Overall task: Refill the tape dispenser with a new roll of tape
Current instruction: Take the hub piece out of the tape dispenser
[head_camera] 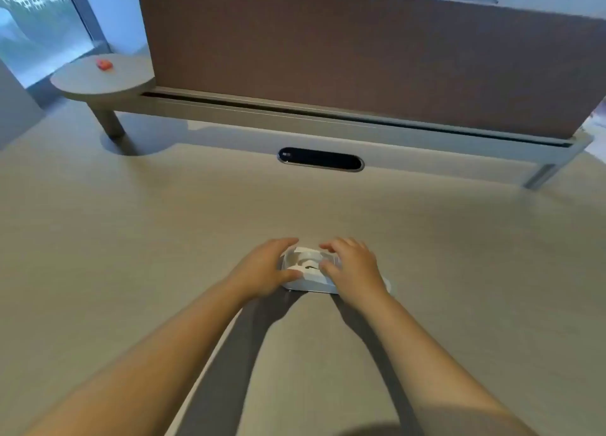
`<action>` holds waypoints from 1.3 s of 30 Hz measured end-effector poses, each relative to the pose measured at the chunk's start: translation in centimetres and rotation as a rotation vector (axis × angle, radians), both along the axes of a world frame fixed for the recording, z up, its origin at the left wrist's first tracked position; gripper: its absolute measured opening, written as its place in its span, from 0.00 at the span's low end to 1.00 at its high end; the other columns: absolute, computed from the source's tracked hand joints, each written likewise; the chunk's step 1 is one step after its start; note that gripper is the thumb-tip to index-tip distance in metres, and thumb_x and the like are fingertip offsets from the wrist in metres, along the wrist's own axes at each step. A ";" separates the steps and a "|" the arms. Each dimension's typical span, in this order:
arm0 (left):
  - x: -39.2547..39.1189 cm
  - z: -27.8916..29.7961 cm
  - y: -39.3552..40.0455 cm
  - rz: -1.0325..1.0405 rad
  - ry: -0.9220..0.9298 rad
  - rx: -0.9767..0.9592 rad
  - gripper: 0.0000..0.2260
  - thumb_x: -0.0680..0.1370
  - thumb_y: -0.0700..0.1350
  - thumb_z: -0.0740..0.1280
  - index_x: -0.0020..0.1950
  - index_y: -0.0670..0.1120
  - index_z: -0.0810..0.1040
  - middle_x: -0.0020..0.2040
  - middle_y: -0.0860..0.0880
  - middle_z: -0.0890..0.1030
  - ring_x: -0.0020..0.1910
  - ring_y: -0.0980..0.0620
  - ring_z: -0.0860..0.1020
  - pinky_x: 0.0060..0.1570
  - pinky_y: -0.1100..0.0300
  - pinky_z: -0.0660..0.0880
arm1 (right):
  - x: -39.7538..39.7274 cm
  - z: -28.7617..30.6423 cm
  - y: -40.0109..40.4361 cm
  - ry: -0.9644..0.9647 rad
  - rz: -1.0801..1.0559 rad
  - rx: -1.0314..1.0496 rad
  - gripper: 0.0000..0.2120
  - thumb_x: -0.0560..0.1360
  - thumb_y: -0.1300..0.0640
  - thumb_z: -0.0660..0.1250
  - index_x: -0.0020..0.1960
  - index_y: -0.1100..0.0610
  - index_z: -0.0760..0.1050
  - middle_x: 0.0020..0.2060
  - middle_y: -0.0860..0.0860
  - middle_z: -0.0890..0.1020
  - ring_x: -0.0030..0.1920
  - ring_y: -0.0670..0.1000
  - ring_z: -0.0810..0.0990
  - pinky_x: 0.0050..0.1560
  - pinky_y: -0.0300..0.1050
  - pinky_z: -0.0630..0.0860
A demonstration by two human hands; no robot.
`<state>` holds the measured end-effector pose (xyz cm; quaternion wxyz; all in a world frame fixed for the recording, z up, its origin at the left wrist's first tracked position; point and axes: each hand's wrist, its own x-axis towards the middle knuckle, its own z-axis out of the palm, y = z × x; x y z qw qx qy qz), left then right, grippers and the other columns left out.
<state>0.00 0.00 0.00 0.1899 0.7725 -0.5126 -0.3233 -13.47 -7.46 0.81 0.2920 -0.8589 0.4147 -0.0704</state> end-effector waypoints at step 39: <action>-0.6 1.8 1.3 0.204 0.694 -0.244 0.07 0.74 0.44 0.62 0.38 0.47 0.78 0.31 0.54 0.80 0.33 0.56 0.76 0.43 0.58 0.73 | -0.7 0.7 1.1 -0.574 -0.079 0.319 0.03 0.73 0.62 0.65 0.45 0.57 0.77 0.36 0.48 0.79 0.39 0.48 0.77 0.42 0.39 0.74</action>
